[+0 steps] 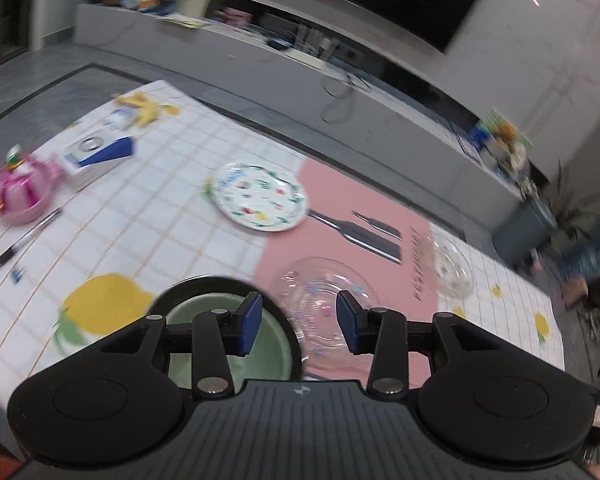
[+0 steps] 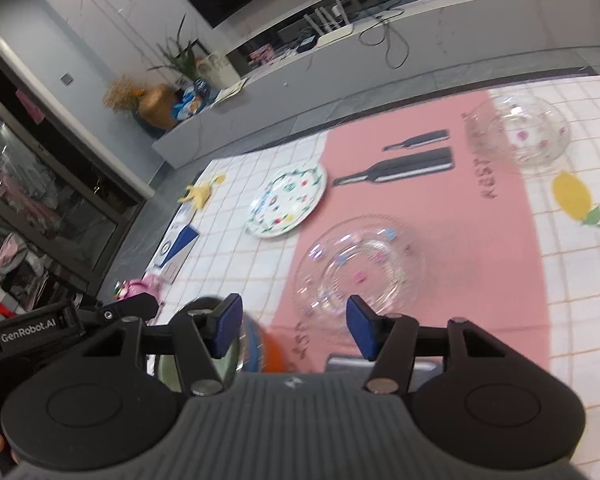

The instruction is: Organize plates and bowls

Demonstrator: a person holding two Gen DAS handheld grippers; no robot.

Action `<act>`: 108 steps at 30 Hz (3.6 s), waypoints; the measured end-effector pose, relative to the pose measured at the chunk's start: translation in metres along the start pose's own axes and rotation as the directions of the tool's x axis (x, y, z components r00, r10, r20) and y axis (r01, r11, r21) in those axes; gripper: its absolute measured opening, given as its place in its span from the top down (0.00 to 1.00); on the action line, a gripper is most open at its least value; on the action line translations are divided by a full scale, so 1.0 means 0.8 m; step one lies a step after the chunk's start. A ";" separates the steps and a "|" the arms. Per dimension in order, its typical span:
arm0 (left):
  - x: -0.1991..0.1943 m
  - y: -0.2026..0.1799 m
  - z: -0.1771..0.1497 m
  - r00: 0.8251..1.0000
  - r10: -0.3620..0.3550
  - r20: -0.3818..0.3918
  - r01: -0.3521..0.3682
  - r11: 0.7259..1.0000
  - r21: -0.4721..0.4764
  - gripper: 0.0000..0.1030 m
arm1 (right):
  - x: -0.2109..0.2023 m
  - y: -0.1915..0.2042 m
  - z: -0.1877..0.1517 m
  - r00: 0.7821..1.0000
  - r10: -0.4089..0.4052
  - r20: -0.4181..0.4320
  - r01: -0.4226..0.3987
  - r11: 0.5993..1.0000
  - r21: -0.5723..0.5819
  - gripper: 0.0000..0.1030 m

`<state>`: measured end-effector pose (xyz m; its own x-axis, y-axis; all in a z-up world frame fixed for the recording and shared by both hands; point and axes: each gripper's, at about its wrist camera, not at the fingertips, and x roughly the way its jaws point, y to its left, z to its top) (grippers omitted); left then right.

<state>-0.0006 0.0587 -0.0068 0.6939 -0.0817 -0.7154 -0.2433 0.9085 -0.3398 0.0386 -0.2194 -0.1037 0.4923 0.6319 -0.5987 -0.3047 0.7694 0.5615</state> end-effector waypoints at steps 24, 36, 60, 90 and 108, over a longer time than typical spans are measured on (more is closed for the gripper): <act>0.223 -0.019 0.055 0.909 0.205 -0.362 -0.115 0.960 0.255 0.57 | 0.107 -0.083 0.033 0.974 -0.184 -0.134 0.197 0.976 0.088 0.61; 0.261 -0.025 0.047 0.884 0.241 -0.401 -0.114 0.942 0.315 0.72 | 0.122 -0.119 0.028 0.970 -0.156 -0.189 0.200 0.950 0.241 0.74; 0.257 -0.051 0.033 0.876 0.248 -0.414 -0.102 0.934 0.344 0.79 | 0.120 -0.130 0.025 0.969 -0.159 -0.191 0.219 0.911 0.350 0.93; 0.122 -0.137 -0.072 0.941 0.145 -0.306 -0.092 0.979 0.181 0.79 | -0.033 -0.188 -0.025 0.978 -0.132 -0.162 0.188 0.896 0.401 0.93; 0.117 -0.113 -0.146 0.944 0.157 -0.290 -0.146 0.987 0.059 0.79 | -0.028 -0.201 -0.057 0.956 -0.158 -0.248 0.230 0.926 0.298 0.93</act>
<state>0.0069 -0.0789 -0.1142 0.4200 -0.0533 -0.9060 -0.3020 0.9332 -0.1949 0.0396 -0.3533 -0.2067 0.3163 0.5058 -0.8026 0.0742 0.8302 0.5525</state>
